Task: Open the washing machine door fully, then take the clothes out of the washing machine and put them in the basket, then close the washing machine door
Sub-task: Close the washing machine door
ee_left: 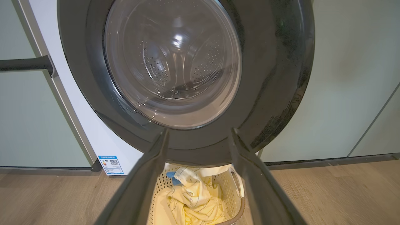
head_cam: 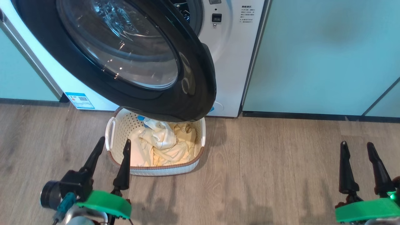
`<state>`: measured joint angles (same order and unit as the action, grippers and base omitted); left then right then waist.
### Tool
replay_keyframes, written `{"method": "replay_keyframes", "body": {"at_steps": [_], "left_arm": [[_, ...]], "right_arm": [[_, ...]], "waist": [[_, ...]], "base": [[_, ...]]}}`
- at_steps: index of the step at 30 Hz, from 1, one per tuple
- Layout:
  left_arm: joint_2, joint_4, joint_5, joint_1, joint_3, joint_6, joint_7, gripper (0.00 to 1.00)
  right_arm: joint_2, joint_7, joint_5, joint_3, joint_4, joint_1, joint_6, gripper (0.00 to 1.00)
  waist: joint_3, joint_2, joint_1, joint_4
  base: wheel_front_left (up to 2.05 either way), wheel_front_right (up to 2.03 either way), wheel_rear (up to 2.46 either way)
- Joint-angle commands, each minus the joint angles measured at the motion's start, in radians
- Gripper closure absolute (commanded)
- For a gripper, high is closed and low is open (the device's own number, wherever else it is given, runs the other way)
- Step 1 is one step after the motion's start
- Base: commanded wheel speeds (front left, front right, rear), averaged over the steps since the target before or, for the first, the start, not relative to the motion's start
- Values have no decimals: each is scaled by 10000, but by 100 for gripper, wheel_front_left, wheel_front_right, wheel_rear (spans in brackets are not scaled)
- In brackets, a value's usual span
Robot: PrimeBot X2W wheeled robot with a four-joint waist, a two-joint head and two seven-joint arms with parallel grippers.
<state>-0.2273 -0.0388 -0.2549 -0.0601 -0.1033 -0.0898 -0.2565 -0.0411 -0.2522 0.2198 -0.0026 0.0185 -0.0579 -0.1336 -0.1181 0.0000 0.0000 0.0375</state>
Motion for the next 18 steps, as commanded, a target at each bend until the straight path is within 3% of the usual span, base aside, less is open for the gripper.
{"method": "replay_keyframes", "body": {"at_steps": [1, 2, 3, 4, 18], "left_arm": [[-9, -243, 101, 225, 397, 30, -53, 0], [-1, -240, 111, 216, 402, 35, -53, 0], [4, -238, 121, 209, 408, 40, -53, 0], [13, -242, 121, 208, 418, 50, -53, 0], [90, -234, 202, 279, 372, 235, -53, 0]], "right_arm": [[-91, -95, -15, 205, -306, 86, 29, 0], [-91, -95, -12, 203, -303, 76, 29, 37], [-91, -95, 8, 206, -299, 67, 29, 92], [-91, -95, 37, 228, -286, 59, 29, 100], [-91, -95, 60, 214, -112, 6, 29, 100]], "waist": [[12, 0, 0, -4], [24, 0, 0, -6], [35, 0, 0, -8], [38, 0, 0, -12], [59, 0, 0, -368]], "base": [[0, 0, 0], [0, 0, 0], [0, 0, 0], [0, 0, 0], [0, 0, 0]]}}
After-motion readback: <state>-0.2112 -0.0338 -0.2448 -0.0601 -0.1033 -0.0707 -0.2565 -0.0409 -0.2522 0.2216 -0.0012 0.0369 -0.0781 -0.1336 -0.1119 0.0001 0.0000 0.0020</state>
